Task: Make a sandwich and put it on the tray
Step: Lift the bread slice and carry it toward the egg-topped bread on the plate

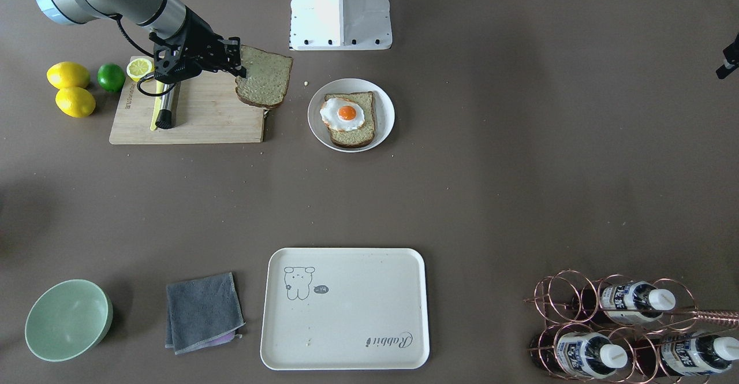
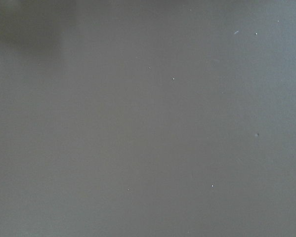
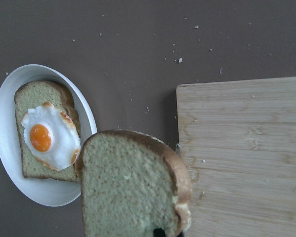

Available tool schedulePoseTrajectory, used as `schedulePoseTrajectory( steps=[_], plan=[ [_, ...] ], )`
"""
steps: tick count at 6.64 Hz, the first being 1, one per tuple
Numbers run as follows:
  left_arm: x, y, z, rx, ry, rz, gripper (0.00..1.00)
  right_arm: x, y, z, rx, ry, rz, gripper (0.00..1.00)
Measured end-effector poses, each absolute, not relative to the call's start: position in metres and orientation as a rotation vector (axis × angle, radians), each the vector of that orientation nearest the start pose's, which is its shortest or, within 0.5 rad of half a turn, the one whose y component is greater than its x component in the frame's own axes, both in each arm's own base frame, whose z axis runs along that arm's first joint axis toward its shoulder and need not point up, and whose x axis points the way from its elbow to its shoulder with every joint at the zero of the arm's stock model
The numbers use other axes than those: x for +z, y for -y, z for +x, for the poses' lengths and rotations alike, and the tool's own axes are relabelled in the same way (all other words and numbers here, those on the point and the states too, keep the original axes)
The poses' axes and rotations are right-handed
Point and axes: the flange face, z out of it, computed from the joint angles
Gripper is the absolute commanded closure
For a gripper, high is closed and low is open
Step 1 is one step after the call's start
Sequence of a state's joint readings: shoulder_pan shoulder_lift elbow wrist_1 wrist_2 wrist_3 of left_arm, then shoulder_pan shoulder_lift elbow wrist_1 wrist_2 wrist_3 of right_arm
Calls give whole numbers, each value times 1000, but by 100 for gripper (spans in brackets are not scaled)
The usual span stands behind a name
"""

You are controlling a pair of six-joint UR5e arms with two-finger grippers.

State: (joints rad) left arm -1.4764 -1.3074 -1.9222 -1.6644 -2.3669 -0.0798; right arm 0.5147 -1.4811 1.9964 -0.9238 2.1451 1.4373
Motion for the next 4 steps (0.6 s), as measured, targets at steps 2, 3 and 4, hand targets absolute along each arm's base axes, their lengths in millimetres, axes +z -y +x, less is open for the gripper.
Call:
schedulePoseTrajectory(
  steps=[2, 3, 4],
  plan=[
    [589, 395, -25, 86, -806, 101, 2, 322, 319, -404, -8, 1243, -112, 100],
    [589, 395, -25, 87, -806, 101, 2, 318, 322, -409, -11, 1249, -109, 100],
    [589, 395, -25, 87, -806, 102, 2, 312, 325, -416, -14, 1256, -106, 100]
  ],
)
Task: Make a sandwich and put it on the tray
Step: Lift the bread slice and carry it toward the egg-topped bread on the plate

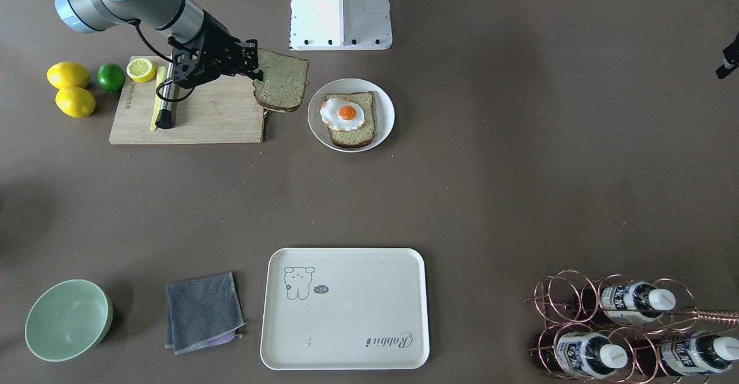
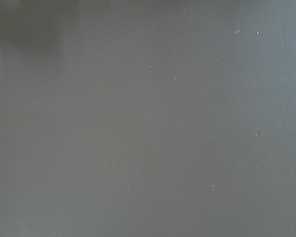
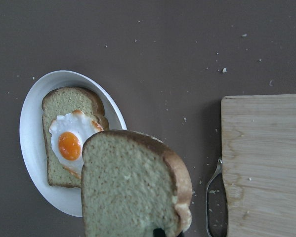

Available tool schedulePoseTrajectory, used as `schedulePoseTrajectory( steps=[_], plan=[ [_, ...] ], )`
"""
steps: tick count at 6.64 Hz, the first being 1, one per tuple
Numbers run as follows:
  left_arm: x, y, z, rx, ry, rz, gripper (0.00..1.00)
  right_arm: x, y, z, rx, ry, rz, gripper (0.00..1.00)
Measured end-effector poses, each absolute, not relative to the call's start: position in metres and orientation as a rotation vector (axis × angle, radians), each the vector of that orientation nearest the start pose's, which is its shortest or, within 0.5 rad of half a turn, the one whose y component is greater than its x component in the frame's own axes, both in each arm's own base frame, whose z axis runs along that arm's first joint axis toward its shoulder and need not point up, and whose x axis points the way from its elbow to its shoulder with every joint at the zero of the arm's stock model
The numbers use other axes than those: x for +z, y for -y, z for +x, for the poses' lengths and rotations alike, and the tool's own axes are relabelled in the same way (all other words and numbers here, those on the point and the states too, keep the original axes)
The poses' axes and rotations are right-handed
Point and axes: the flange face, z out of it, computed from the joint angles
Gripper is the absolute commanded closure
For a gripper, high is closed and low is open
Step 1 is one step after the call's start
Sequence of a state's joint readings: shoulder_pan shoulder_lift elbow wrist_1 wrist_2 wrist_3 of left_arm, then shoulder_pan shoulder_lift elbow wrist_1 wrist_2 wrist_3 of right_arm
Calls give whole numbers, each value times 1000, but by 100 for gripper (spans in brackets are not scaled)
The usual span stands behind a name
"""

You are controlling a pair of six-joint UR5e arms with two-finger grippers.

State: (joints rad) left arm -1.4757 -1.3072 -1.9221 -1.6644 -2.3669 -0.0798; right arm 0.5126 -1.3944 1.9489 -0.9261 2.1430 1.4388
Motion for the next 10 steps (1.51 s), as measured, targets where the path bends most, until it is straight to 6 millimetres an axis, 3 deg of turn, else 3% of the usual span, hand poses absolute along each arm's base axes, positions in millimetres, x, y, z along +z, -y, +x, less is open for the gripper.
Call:
schedulePoseTrajectory(
  steps=[4, 10],
  plan=[
    [587, 396, -25, 87, -807, 105, 2, 301, 334, -432, -18, 1267, -100, 100],
    [583, 401, -23, 87, -809, 110, 2, 277, 351, -475, -44, 1286, -91, 100]
  ],
)
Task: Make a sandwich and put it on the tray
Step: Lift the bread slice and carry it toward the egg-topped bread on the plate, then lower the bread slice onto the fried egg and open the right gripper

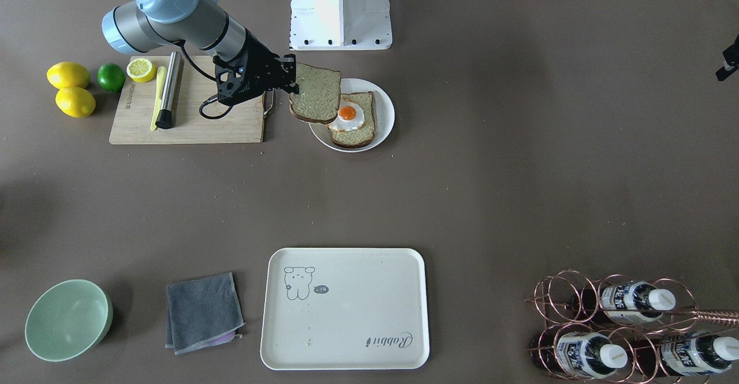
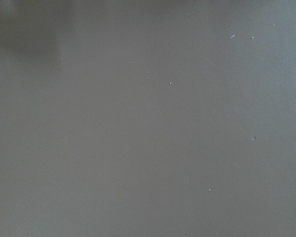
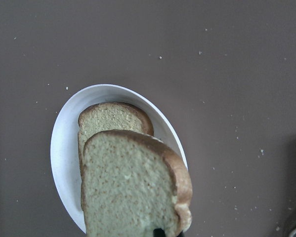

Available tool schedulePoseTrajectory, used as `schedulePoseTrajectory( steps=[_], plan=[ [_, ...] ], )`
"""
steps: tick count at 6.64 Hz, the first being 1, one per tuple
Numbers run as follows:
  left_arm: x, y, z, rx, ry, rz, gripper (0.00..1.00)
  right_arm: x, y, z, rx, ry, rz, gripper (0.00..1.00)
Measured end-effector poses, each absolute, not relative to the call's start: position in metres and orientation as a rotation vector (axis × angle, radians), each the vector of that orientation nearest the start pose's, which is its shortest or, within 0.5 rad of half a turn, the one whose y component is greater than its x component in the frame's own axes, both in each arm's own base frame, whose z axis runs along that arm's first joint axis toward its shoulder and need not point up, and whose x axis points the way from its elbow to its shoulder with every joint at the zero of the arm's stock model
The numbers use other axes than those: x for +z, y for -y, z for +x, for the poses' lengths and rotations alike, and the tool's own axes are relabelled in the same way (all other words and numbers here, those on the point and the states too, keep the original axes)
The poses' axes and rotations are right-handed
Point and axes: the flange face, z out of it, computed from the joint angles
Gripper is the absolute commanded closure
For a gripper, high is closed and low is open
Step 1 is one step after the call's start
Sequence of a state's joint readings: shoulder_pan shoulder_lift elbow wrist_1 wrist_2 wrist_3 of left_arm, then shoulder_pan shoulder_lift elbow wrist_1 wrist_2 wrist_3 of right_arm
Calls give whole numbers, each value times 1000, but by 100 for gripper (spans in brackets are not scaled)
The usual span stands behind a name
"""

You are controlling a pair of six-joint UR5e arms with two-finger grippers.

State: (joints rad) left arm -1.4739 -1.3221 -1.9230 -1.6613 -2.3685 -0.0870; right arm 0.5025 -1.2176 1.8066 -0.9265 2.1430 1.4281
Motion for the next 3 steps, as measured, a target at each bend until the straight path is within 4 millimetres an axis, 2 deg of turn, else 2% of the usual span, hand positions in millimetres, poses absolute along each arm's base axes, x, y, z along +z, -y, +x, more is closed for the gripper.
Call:
schedulePoseTrajectory(
  steps=[3],
  plan=[
    [582, 401, -23, 83, -809, 110, 2, 266, 363, -496, -44, 1287, -90, 100]
  ],
)
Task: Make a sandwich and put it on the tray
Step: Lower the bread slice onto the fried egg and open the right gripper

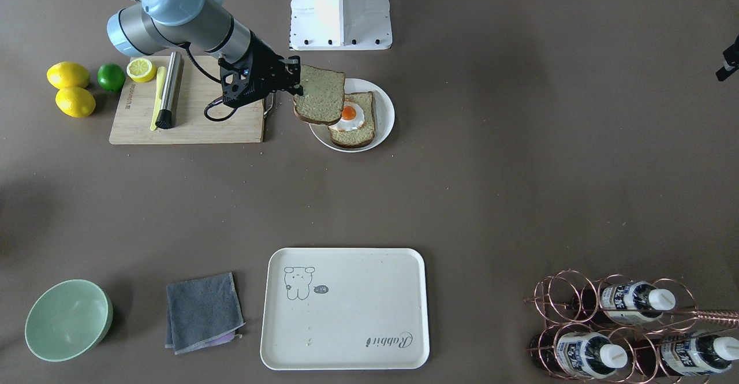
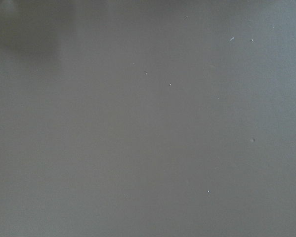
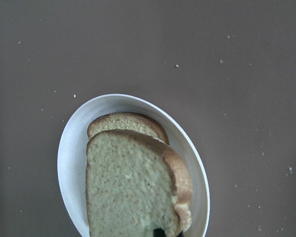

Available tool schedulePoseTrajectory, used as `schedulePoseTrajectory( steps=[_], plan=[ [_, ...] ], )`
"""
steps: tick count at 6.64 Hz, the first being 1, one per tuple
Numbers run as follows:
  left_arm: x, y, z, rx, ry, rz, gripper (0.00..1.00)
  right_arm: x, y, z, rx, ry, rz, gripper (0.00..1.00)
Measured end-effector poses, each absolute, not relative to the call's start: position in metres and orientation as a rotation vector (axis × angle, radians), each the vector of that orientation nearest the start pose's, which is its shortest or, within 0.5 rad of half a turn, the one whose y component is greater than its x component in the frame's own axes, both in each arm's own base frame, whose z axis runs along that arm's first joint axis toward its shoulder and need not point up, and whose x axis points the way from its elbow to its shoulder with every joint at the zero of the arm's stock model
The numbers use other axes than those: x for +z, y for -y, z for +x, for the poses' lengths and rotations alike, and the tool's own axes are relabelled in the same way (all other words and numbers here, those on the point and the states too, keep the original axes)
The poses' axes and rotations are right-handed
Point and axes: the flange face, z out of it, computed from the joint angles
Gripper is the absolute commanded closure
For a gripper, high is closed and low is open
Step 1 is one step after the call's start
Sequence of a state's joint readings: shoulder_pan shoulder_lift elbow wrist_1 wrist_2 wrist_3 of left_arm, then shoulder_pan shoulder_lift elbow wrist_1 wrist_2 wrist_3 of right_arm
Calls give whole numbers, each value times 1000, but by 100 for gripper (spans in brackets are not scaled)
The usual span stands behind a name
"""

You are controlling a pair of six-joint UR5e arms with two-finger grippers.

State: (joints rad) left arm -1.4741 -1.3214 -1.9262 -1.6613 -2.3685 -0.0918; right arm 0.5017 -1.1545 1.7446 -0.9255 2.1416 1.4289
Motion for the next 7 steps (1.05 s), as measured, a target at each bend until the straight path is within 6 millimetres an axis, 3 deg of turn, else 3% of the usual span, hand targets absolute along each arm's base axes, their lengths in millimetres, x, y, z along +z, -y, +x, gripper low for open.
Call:
schedulePoseTrajectory(
  steps=[4, 7],
  plan=[
    [582, 399, -24, 81, -809, 108, 2, 258, 374, -516, -45, 1286, -91, 100],
    [582, 397, -24, 81, -809, 109, 2, 267, 378, -530, -50, 1300, -89, 100]
  ],
)
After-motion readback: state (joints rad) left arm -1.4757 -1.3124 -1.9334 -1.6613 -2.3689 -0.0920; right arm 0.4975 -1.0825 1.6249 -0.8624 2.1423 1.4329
